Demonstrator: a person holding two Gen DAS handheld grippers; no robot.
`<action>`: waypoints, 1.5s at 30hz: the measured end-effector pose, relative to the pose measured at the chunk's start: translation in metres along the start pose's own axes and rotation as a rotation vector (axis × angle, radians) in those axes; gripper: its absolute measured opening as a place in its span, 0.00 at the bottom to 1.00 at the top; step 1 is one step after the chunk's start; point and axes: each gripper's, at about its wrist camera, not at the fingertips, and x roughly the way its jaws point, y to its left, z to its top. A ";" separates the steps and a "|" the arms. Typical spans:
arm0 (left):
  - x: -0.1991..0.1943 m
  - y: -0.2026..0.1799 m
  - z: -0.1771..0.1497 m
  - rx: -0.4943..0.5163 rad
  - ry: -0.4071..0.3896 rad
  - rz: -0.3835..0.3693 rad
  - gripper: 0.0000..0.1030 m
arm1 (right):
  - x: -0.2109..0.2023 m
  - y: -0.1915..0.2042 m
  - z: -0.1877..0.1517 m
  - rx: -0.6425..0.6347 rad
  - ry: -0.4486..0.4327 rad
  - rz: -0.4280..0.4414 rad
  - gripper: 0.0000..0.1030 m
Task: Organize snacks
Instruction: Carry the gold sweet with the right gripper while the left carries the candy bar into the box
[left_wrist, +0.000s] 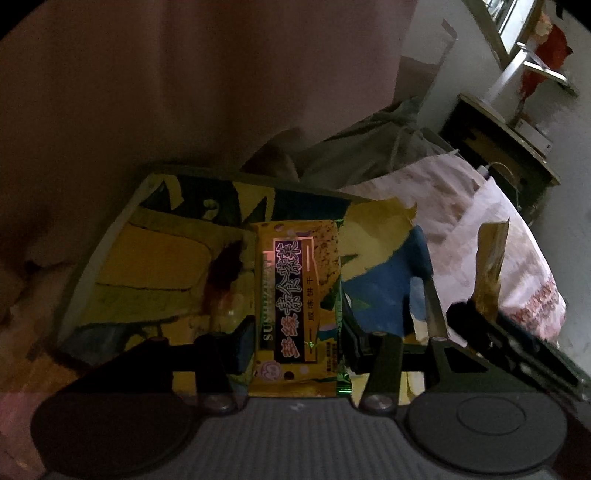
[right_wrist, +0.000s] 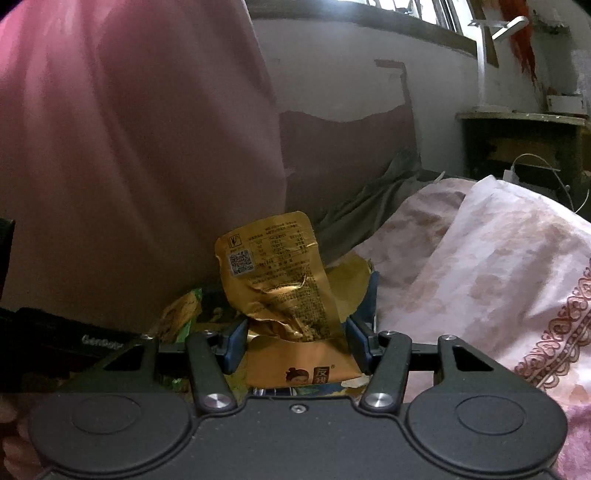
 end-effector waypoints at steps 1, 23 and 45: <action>0.003 0.000 0.001 -0.002 -0.003 0.002 0.51 | 0.003 0.000 0.000 0.007 0.010 0.005 0.57; 0.046 0.011 -0.004 0.004 0.026 0.076 0.51 | 0.062 -0.004 -0.018 0.062 0.122 0.009 0.57; 0.057 0.009 -0.013 -0.017 0.085 0.080 0.53 | 0.071 -0.010 -0.029 0.093 0.166 -0.004 0.57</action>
